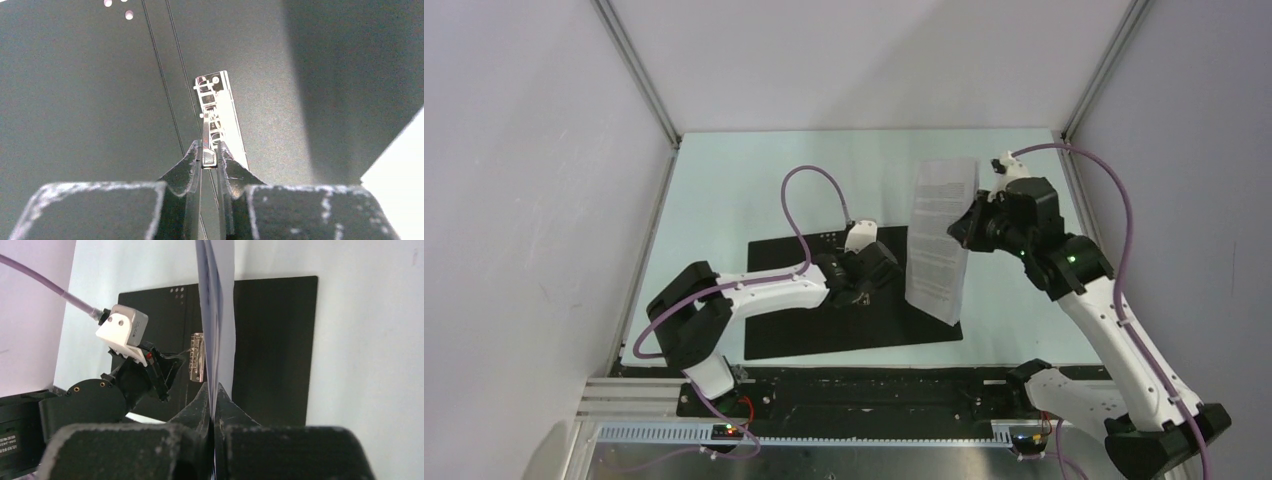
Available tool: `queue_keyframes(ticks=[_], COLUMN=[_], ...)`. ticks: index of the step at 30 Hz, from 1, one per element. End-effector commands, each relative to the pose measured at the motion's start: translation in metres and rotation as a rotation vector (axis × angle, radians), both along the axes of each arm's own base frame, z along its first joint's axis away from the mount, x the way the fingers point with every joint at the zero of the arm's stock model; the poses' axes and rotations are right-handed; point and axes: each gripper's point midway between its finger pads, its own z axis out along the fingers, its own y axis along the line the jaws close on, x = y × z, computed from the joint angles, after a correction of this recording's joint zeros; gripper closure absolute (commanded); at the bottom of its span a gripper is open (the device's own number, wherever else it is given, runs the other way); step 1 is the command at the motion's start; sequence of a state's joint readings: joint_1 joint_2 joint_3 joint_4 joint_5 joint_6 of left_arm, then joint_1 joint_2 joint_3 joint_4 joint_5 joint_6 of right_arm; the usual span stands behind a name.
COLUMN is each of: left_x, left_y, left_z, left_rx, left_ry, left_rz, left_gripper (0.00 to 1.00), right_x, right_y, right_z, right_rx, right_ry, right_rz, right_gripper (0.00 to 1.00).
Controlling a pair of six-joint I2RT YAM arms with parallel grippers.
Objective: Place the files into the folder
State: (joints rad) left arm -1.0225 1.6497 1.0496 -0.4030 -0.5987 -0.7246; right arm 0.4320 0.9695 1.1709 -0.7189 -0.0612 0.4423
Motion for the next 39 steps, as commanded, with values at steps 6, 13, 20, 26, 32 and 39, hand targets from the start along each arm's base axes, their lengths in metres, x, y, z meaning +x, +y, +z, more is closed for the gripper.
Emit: queue_keyframes(ticks=[6, 13, 20, 26, 32, 39], left_x=[-0.001, 0.0, -0.016, -0.048, -0.079, -0.078], left_y=[-0.015, -0.018, -0.026, -0.01, -0.012, -0.037], left_z=[0.008, 0.011, 0.043, 0.056, 0.028, 0.009], left_rx=[-0.031, -0.034, -0.121, -0.235, -0.337, -0.481], left_ry=[0.047, 0.07, 0.067, 0.105, 0.218, 0.259], left_rz=[-0.12, -0.197, -0.312, -0.376, -0.411, -0.396], left_gripper=[0.74, 0.4, 0.38, 0.41, 0.87, 1.0], right_x=[0.008, 0.008, 0.008, 0.008, 0.008, 0.006], right_y=[0.031, 0.023, 0.013, 0.001, -0.001, 0.01], right_z=[-0.013, -0.026, -0.033, -0.038, -0.035, -0.025], right_rx=[0.072, 0.06, 0.052, 0.046, 0.06, 0.131], right_ry=[0.043, 0.068, 0.075, 0.085, 0.077, 0.074], right_rz=[0.108, 0.094, 0.073, 0.05, 0.053, 0.089], right_gripper=[1.0, 1.0, 1.0, 1.0, 1.0, 1.0])
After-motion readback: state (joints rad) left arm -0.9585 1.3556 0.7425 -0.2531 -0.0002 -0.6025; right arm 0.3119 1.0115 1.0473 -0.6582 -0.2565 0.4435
